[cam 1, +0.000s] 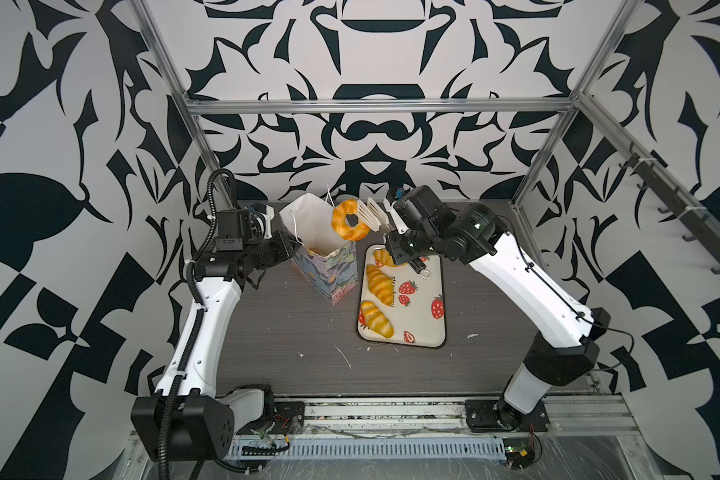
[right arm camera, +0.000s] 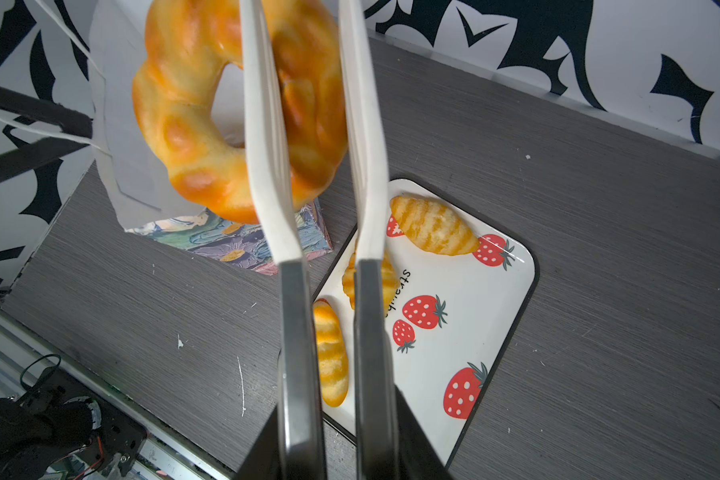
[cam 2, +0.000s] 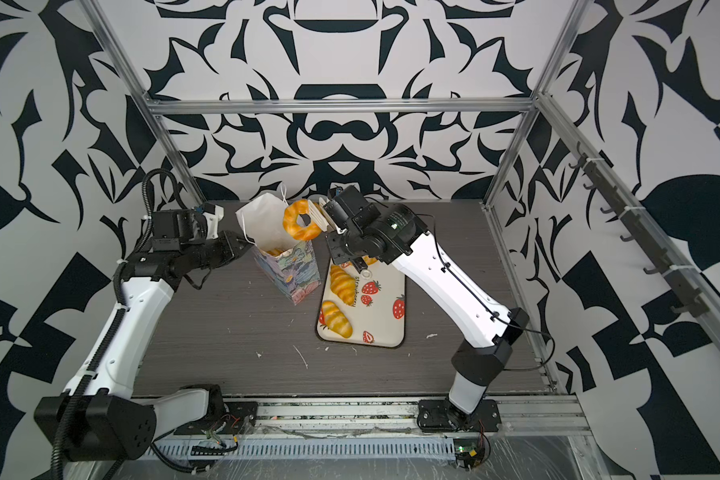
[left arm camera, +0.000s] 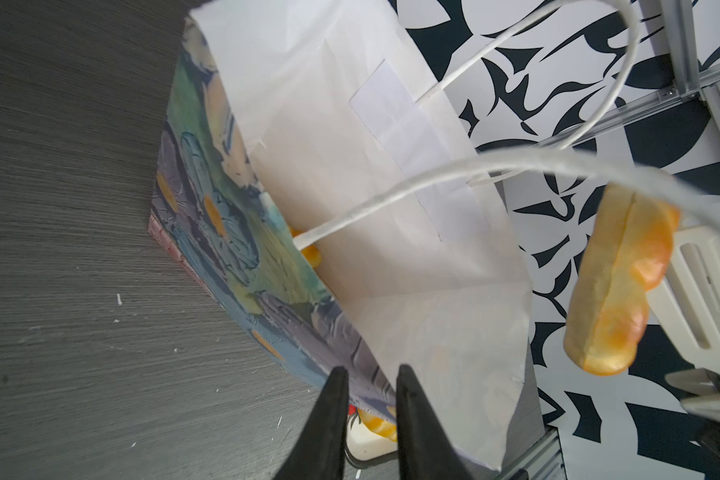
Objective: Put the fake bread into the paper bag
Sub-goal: 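Move the ring bun over the bag opening and open the tongs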
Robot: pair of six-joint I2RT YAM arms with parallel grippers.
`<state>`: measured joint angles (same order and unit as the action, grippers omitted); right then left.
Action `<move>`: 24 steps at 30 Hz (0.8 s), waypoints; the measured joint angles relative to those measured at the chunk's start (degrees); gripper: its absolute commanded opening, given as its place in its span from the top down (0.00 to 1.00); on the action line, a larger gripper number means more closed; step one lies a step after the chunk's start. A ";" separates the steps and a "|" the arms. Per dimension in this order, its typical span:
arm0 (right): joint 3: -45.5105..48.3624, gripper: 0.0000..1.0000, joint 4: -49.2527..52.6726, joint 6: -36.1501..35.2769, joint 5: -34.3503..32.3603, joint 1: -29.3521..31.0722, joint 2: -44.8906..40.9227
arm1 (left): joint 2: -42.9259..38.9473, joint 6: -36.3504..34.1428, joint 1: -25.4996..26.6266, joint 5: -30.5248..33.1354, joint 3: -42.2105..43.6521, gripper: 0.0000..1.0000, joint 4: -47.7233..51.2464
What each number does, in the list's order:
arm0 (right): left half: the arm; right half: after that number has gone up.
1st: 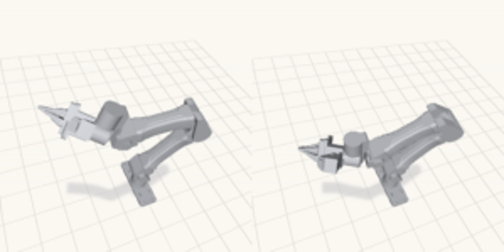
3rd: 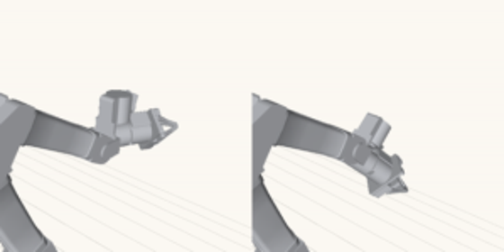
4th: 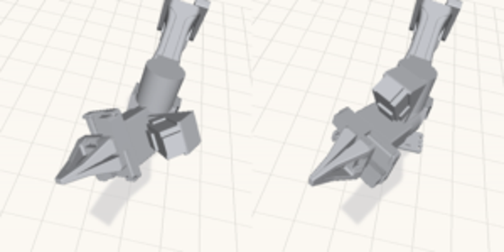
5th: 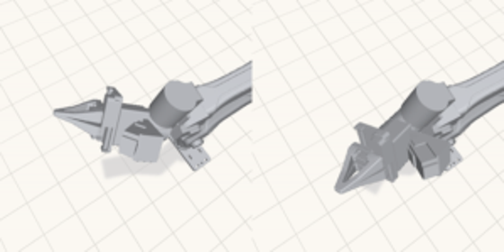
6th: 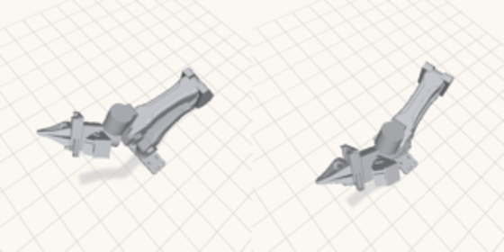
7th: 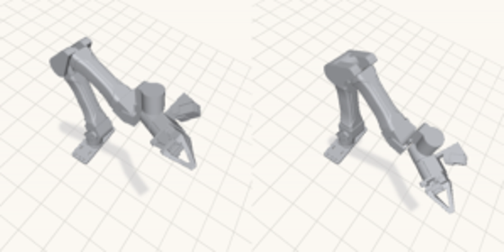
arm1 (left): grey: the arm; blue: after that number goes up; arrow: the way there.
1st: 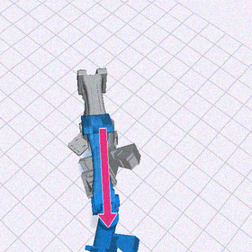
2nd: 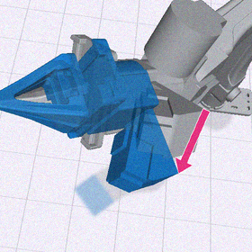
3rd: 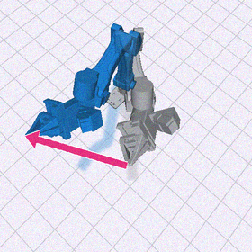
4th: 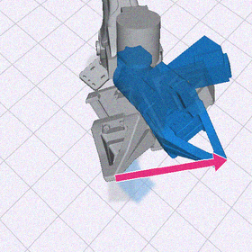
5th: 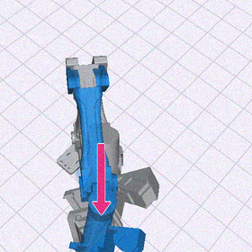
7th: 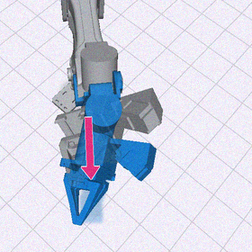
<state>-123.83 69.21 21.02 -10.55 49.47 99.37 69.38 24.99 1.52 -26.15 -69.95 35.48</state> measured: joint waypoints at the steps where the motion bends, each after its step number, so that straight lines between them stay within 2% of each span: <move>1: -1.05 0.66 0.28 -0.07 -0.13 0.31 0.83 | 0.00 0.00 0.00 0.00 0.00 0.75 0.00; 13: -12.26 0.65 2.78 -1.14 -0.83 3.32 10.40 | 0.00 0.00 0.00 0.00 0.00 0.75 0.00; 24: -13.81 0.64 3.96 -1.73 -2.08 4.31 14.12 | -0.02 -0.26 0.00 0.00 0.00 0.75 0.04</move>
<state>-137.64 73.17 19.29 -12.62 53.78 113.49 69.36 24.73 1.52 -26.15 -69.95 35.53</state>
